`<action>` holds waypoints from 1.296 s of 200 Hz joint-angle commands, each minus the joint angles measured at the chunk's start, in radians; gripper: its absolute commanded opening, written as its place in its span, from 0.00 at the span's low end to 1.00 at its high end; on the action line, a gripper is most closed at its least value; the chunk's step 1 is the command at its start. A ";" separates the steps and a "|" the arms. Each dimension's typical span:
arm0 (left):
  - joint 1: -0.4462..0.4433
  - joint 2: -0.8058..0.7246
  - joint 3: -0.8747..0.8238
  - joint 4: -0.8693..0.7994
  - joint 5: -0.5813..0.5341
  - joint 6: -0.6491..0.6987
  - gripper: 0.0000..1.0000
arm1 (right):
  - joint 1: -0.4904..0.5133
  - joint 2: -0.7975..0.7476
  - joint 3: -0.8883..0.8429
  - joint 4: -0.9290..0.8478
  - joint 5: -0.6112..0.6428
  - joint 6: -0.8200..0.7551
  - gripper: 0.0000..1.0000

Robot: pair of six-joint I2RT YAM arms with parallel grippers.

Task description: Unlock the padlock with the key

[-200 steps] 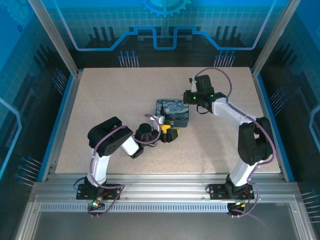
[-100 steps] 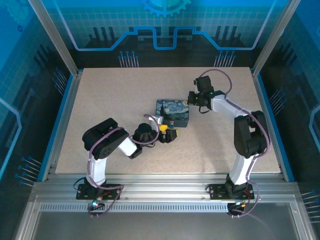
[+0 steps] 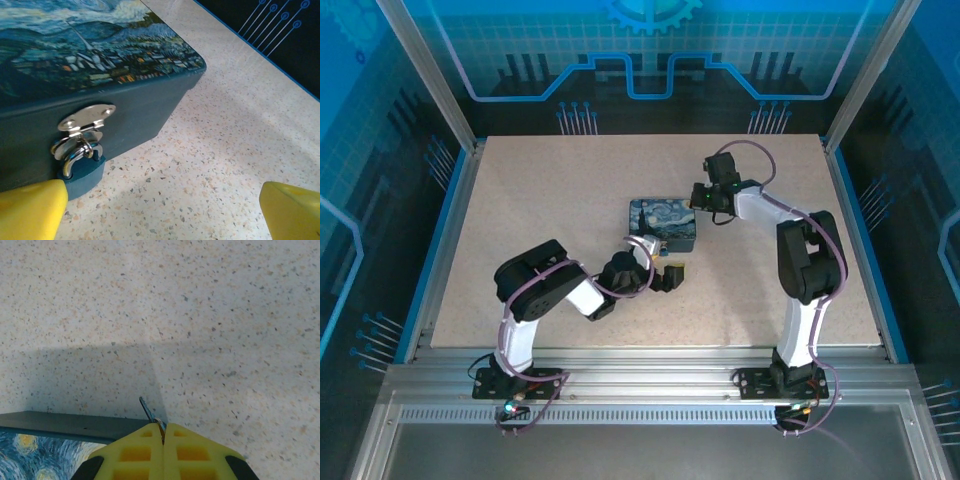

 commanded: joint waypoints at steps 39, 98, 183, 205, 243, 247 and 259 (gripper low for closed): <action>-0.013 0.055 0.072 0.031 0.005 0.058 0.99 | 0.067 0.034 -0.006 0.013 -0.070 0.021 0.00; -0.011 0.055 0.031 0.107 -0.088 0.016 0.99 | 0.080 0.007 -0.050 0.043 -0.077 0.035 0.00; -0.005 0.026 -0.054 0.166 -0.189 -0.030 0.99 | 0.092 -0.020 -0.080 0.066 -0.083 0.049 0.00; 0.007 0.023 -0.050 0.146 -0.176 -0.073 0.99 | 0.095 -0.022 -0.083 0.068 -0.086 0.053 0.00; 0.040 0.027 -0.049 0.162 -0.111 -0.182 0.98 | 0.105 -0.022 -0.091 0.077 -0.089 0.056 0.00; 0.040 0.022 -0.049 0.153 -0.115 -0.180 0.98 | 0.105 -0.022 -0.091 0.078 -0.088 0.056 0.00; 0.039 0.005 -0.046 0.106 -0.139 -0.178 0.98 | 0.105 -0.023 -0.094 0.081 -0.088 0.056 0.00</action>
